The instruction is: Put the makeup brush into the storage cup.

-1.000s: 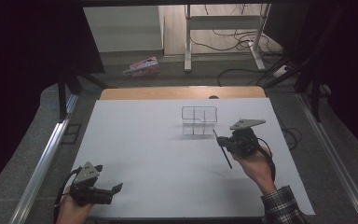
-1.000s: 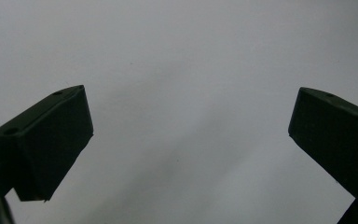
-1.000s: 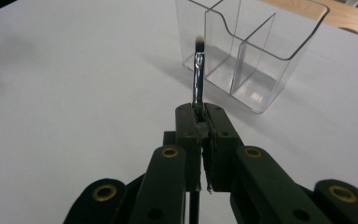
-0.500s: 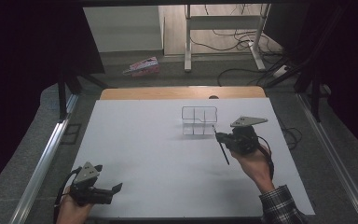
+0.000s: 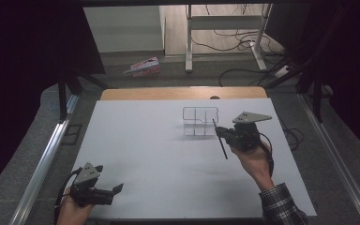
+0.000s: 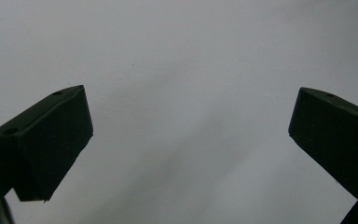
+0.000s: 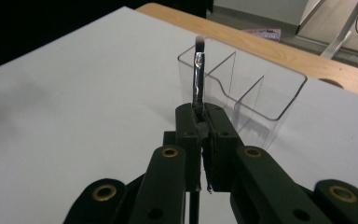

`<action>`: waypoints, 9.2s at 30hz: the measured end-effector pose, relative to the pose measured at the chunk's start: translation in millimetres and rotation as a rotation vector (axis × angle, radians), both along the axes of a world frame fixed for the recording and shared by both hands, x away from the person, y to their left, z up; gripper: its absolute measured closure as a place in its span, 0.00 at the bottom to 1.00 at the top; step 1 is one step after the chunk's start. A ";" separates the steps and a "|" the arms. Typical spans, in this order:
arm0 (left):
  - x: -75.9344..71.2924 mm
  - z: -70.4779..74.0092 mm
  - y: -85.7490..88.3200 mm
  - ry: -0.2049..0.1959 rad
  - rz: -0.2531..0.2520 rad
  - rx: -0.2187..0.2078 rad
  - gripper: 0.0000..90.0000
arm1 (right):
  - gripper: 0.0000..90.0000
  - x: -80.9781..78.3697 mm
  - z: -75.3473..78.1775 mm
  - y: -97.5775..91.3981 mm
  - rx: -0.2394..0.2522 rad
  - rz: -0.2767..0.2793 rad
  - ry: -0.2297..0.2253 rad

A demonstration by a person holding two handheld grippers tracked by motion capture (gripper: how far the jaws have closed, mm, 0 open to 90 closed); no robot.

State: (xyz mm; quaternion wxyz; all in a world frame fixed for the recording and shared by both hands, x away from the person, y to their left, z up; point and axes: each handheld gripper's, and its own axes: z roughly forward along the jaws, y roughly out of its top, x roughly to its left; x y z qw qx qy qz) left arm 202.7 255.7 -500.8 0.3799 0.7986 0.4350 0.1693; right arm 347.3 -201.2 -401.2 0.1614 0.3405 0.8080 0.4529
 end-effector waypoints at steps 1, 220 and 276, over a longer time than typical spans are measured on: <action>0.0 0.0 0.0 0.000 0.000 0.000 0.00 | 0.94 0.6 1.2 0.1 0.010 -0.004 -0.002; -0.1 -1.3 -2.6 0.012 -0.030 0.010 0.00 | 0.09 106.1 -44.3 95.5 -0.015 -0.006 -0.048; 0.0 -1.6 -2.8 0.012 -0.025 0.014 0.00 | 0.05 54.4 -45.7 70.7 -0.079 0.055 0.004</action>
